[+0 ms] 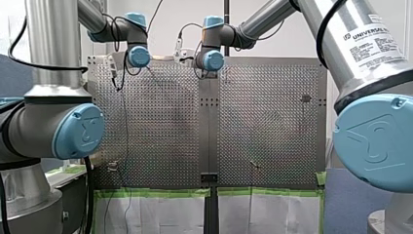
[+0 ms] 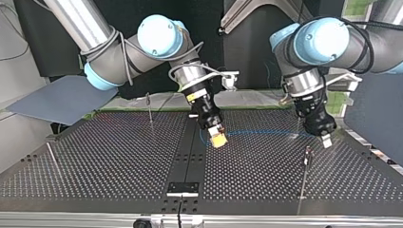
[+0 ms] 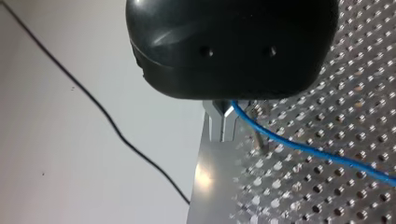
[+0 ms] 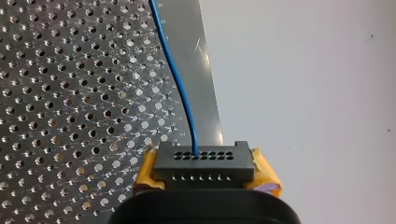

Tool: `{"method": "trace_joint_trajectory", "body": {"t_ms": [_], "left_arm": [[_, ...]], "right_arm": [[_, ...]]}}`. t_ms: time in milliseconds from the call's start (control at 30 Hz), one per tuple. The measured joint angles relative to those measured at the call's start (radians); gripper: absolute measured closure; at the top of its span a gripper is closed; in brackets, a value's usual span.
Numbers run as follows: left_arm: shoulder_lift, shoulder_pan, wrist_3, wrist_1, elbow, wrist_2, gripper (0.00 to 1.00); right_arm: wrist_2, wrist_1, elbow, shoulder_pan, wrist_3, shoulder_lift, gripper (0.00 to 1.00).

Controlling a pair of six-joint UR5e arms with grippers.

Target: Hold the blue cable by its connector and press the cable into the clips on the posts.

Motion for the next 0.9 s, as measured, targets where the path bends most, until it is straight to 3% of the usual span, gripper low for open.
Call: {"method": "trace_joint_trajectory", "body": {"t_ms": [467,900], "left_arm": [[-0.049,0.106,-0.016,0.005,0.032,0.122,1.0],[-0.091,0.14,-0.022,-0.004,0.065,0.199,1.0]], "right_arm": [[0.005,0.0,0.0,-0.002,0.002,0.003,1.0],[0.018,-0.001,-0.001,-0.018,0.007,0.003,1.0]]}}
